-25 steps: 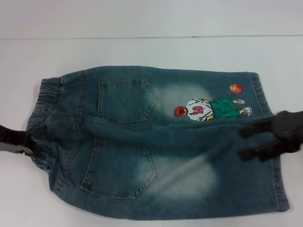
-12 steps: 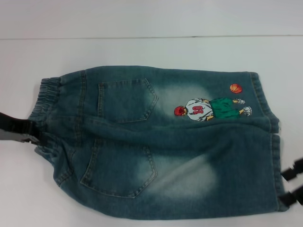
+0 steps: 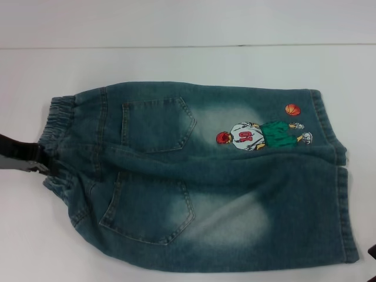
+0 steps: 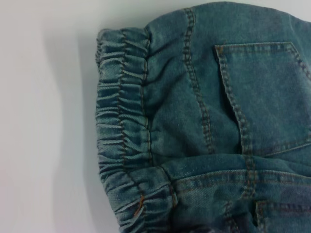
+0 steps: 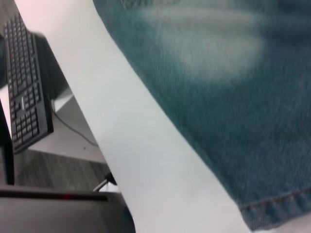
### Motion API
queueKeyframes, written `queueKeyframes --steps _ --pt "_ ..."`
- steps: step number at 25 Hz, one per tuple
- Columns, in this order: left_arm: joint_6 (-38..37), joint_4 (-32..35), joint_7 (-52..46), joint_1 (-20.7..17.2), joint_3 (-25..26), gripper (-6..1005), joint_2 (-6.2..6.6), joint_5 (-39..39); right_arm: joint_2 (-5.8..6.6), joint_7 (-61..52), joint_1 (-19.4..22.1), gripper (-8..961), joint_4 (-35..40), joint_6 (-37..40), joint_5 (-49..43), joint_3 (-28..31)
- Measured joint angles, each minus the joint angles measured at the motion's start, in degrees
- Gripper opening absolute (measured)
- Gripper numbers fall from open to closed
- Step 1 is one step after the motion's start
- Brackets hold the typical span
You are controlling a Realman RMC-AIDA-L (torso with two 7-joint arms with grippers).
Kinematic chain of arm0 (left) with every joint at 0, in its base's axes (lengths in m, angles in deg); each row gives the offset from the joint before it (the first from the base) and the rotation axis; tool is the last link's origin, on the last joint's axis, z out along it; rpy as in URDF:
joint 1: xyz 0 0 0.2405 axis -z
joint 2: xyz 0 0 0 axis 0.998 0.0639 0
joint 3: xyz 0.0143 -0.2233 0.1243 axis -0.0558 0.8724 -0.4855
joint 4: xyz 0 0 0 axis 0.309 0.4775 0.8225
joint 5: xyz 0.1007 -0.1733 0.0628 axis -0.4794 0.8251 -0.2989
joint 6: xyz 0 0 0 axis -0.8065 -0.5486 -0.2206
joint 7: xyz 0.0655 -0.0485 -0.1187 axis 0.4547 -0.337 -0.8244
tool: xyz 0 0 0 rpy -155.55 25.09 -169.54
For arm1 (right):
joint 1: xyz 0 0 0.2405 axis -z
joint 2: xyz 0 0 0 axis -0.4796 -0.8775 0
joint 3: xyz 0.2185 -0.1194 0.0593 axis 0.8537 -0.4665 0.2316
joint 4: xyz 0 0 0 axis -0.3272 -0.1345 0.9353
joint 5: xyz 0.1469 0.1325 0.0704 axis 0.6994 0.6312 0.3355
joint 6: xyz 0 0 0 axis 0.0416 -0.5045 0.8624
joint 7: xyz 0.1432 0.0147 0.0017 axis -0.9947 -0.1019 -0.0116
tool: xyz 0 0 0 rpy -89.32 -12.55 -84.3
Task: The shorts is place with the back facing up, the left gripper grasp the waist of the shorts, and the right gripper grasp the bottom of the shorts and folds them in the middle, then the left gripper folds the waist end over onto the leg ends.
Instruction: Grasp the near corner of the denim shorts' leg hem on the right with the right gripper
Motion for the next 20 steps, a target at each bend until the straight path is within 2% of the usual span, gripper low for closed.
queueKeyframes --steps 20 --pt "0.22 -0.28 0.02 -0.20 0.06 63 0.01 0.00 -0.80 0.12 -3.00 941 -4.56 -3.91 -0.41 -3.06"
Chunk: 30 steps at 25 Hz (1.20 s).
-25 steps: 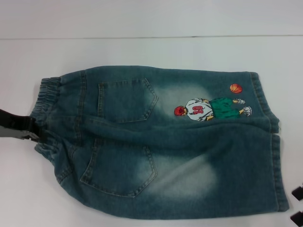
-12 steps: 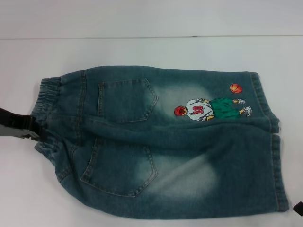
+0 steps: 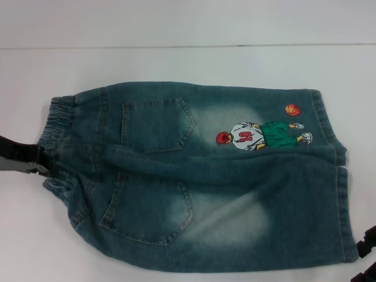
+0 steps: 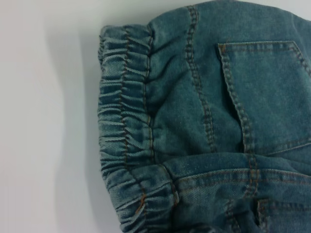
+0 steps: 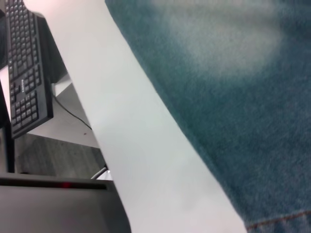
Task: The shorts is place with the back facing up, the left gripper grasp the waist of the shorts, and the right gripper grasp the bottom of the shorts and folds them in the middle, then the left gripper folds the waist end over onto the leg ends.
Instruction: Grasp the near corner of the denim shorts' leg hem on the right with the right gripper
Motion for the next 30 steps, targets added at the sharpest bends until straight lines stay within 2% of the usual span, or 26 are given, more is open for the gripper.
queueKeyframes --steps 10,18,29,30 --pt "0.05 -0.01 0.09 0.09 0.00 63 0.00 0.00 -1.07 1.37 -1.58 869 -0.07 -0.31 0.22 -0.23" --pt "0.15 -0.09 0.22 -0.02 0.00 63 0.00 0.00 -1.28 1.93 -1.57 798 -0.08 -0.48 0.09 -0.57" --pt "-0.33 0.15 0.28 0.15 0.00 63 0.00 0.00 -1.26 2.03 -1.54 353 -0.07 -0.51 0.13 -0.50" --pt "-0.33 0.14 0.28 0.15 0.00 63 0.00 0.00 -1.28 2.03 -1.54 273 -0.07 -0.56 0.10 -0.50"
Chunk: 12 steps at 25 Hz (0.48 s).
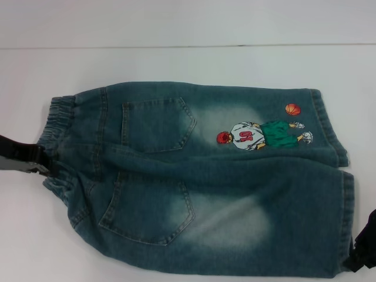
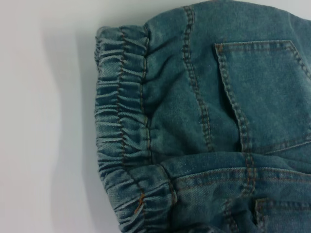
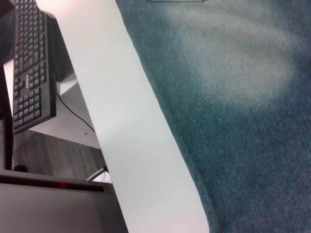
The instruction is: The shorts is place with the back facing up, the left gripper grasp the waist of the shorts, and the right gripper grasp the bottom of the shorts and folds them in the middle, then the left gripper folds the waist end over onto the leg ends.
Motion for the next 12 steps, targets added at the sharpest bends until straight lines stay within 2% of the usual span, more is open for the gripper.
queueKeyframes --steps 2,12 --pt "-0.02 -0.05 0.00 0.01 0.00 63 0.03 0.00 -0.02 0.03 0.00 112 0.00 -0.07 -0.01 0.00" --pt "-1.69 -0.13 -0.22 0.03 0.35 63 0.86 0.00 0.17 0.86 0.52 28 0.00 -0.18 0.31 0.97"
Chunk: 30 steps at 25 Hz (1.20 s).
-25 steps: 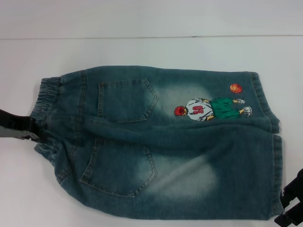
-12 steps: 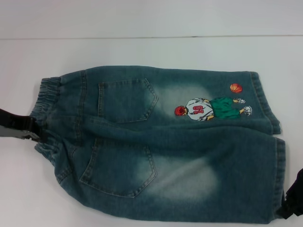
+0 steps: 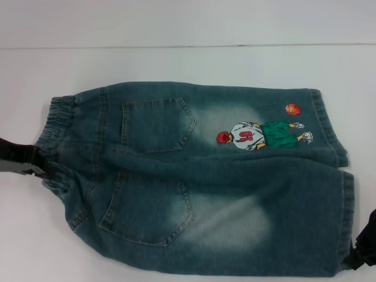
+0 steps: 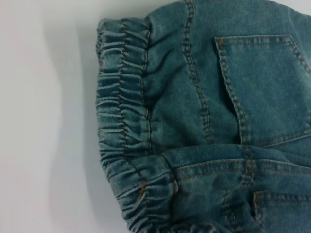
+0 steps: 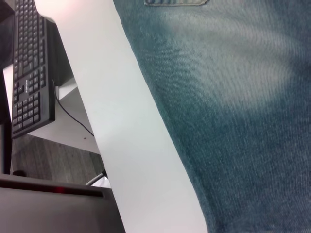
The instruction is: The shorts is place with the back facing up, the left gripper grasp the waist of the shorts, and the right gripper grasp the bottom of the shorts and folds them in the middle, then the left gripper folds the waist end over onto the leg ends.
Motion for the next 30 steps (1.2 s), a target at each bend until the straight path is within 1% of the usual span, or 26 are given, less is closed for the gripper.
queueKeyframes --steps 4,8,13,16,20,23,27,30 --pt "-0.47 -0.01 0.08 0.11 0.42 63 0.24 0.00 0.09 0.67 0.04 18 0.00 0.02 0.08 1.00" --pt "-1.38 -0.04 0.38 0.42 0.88 63 0.36 0.00 0.45 1.68 0.12 16 0.01 0.38 0.11 2.96" --pt "-2.16 -0.04 0.28 0.69 1.36 62 0.94 0.00 1.41 4.00 0.24 15 0.00 1.05 0.13 8.02" --pt "-2.66 -0.05 0.31 0.96 3.42 62 1.30 0.00 1.90 5.84 0.28 14 -0.06 1.72 0.19 11.81" --pt "-2.86 0.17 0.45 1.03 5.29 62 1.56 1.33 2.20 8.33 0.49 13 -0.08 2.40 0.30 16.58" --pt "-2.90 -0.16 0.49 0.98 5.40 62 1.98 2.98 2.39 9.12 0.84 12 -0.09 2.49 0.79 18.57" --pt "-2.93 -0.26 0.52 1.00 5.61 62 2.49 4.72 3.28 9.29 1.85 12 -0.09 2.66 4.41 19.92" --pt "-2.54 -0.26 0.31 1.02 7.15 62 2.73 5.69 4.31 8.93 2.97 11 -0.09 2.47 8.50 21.57"
